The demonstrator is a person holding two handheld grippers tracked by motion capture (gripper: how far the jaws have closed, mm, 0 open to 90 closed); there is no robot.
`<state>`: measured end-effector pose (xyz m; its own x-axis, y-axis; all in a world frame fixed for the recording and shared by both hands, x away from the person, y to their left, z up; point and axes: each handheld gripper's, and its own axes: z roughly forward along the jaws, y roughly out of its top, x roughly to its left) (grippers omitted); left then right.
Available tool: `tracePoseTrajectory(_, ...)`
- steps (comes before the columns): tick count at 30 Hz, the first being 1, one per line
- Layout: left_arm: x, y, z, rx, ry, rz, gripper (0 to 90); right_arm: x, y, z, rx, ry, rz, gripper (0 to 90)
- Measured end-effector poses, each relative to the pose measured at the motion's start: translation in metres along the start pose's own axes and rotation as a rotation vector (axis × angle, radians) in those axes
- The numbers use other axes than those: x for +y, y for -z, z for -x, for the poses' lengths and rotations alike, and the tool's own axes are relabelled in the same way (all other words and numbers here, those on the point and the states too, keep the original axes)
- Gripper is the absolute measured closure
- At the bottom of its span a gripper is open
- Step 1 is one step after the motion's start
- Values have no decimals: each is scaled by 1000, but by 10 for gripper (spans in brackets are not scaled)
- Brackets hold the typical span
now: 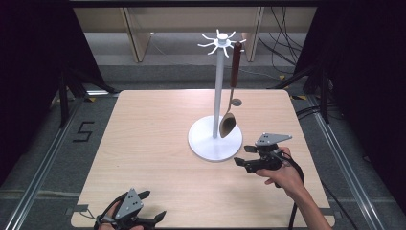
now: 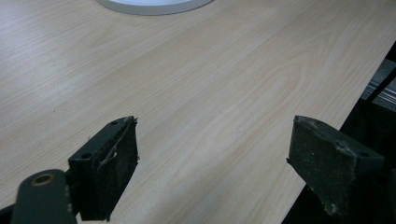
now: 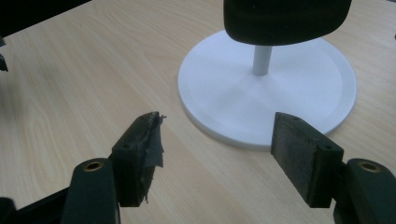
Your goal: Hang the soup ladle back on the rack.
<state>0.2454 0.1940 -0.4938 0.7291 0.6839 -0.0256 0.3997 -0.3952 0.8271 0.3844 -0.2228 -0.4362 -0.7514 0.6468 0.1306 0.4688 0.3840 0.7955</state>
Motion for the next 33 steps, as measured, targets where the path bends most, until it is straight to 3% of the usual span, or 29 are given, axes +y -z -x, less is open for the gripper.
tracePoseTrajectory(1,1,0,-2,-4,-37,3,151,-1,1,1,3,14,-11,339)
tracePoseTrajectory(3,1,0,-2,-3,-34,2,151,-4,2,-1,11,18,-4,336)
tracePoseTrajectory(4,0,-1,0,-3,11,10,151,-5,2,-3,5,14,5,336)
tracePoseTrajectory(7,0,-1,-1,-3,-16,12,151,-8,3,-5,27,29,-6,336)
tracePoseTrajectory(8,0,-1,-1,-3,-16,12,151,-8,3,-5,27,29,-6,336)
tracePoseTrajectory(9,0,-2,1,-5,17,17,151,-10,4,-9,34,20,-9,336)
tracePoseTrajectory(12,0,-1,0,-4,7,10,151,-11,5,-11,33,33,-3,335)
tracePoseTrajectory(14,0,-1,-2,-4,-29,11,151,-12,6,-13,33,29,3,334)
tracePoseTrajectory(15,0,-1,0,-4,8,9,151,-13,8,-14,48,31,-2,332)
tracePoseTrajectory(18,0,-1,0,-5,6,7,151,-14,8,-15,38,55,10,329)
tracePoseTrajectory(19,0,-1,-2,-6,-26,9,151,-14,8,-15,38,55,10,329)
tracePoseTrajectory(20,0,-1,0,-3,10,10,151,-15,7,-16,39,55,20,327)
tracePoseTrajectory(22,0,-1,0,-4,7,7,151,-16,7,-17,51,73,14,324)
tracePoseTrajectory(23,0,-1,-1,-5,-15,8,151,-16,7,-17,51,73,14,324)
tracePoseTrajectory(25,0,-1,0,-3,9,9,151,-17,8,-20,54,70,13,319)
tracePoseTrajectory(29,0,0,0,-5,-6,-3,151,-19,10,-24,53,47,18,311)
tracePoseTrajectory(30,1,0,-2,1,-30,6,151,-19,9,-22,54,73,26,309)
tracePoseTrajectory(32,1,0,-2,2,-41,7,151,-20,10,-22,58,65,21,307)
tracePoseTrajectory(33,0,-1,0,-6,4,1,151,-21,11,-24,62,49,16,306)
